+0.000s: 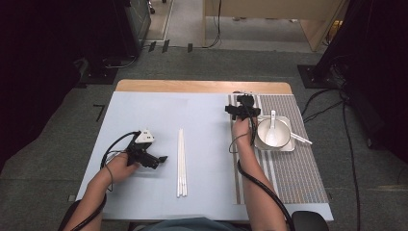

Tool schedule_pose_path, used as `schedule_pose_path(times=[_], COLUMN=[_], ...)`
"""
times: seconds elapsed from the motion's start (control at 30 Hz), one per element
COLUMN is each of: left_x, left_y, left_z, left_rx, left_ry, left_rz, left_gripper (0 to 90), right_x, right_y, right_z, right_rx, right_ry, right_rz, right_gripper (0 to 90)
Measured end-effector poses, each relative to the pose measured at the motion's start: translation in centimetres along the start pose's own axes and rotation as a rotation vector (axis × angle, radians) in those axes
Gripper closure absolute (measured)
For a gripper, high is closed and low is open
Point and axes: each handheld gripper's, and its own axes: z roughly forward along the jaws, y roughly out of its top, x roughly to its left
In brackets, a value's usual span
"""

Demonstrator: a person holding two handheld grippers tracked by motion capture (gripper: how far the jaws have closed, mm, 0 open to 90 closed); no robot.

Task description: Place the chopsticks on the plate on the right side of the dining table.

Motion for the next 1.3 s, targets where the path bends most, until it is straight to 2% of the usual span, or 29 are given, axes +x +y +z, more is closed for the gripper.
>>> schedule_pose_path(times=[0.5, 0.77, 1.17, 1.3], left_x=[0.0, 0.0, 0.0, 0.0], left_y=[0.0, 0.0, 0.0, 0.0], left_z=[0.0, 0.0, 0.0, 0.0], left_rx=[-0.002, -0.002, -0.002, -0.003], left_ry=[0.001, 0.001, 0.002, 0.002], left_rz=[-0.001, -0.001, -0.001, -0.001], left_gripper=[0.0, 0.0, 0.0, 0.0], right_x=[0.4, 0.5, 1.1, 1.3], right_y=[-1.0, -1.5, -2.7, -3.0], right_z=[-0.3, -0.9, -1.7, -1.9], right_rx=[0.038, 0.035, 0.034, 0.016], right_ry=[0.018, 0.036, 0.064, 0.079], right_rz=[0.004, 0.002, -0.03, -0.045], right_gripper=[16.0, 16.0, 16.1, 16.1])
